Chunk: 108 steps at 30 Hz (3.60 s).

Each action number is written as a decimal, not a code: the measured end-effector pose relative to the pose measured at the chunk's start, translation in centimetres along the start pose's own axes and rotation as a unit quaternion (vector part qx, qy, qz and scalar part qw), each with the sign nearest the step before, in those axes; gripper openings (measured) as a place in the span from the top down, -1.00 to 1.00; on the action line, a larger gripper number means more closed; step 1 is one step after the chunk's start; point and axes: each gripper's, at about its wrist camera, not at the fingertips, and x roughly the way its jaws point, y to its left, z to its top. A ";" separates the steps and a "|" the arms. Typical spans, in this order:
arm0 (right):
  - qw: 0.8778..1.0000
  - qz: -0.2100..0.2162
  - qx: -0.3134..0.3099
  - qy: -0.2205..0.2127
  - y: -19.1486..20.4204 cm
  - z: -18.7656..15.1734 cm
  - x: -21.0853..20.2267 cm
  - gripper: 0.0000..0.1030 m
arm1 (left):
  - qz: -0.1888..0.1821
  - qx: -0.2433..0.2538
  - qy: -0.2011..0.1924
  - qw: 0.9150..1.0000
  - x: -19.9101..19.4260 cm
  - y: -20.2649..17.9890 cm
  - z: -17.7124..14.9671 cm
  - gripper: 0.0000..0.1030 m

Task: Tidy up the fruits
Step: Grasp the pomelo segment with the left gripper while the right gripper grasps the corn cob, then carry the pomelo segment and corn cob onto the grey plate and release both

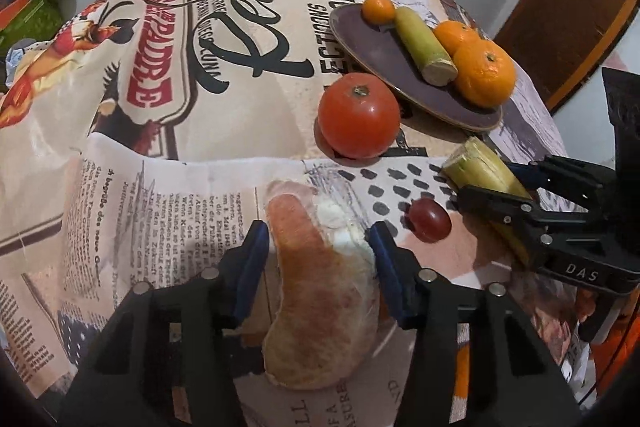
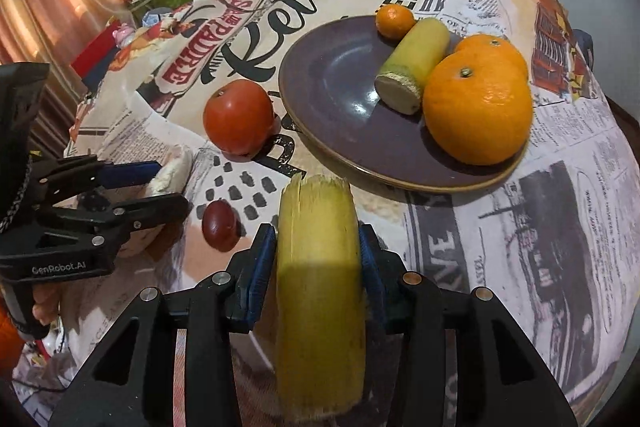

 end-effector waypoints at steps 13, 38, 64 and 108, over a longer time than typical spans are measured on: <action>0.998 -0.016 0.014 -0.066 0.0 -0.4 -5.3 0.30 | 0.010 -0.006 -0.027 1.000 -3.4 0.0 -1.4 0.12; 0.986 -0.024 0.013 -0.166 -0.2 3.1 -10.7 0.31 | 0.003 0.032 -0.140 0.990 -10.6 -3.0 2.7 0.59; 0.988 0.011 0.035 -0.148 -4.6 8.7 -6.2 0.31 | -0.049 0.024 -0.133 0.990 -2.9 -4.8 12.4 0.59; 0.986 -0.060 0.030 -0.150 -5.2 7.3 -8.8 -0.16 | -0.013 0.050 -0.131 0.990 -4.7 -6.4 11.5 0.58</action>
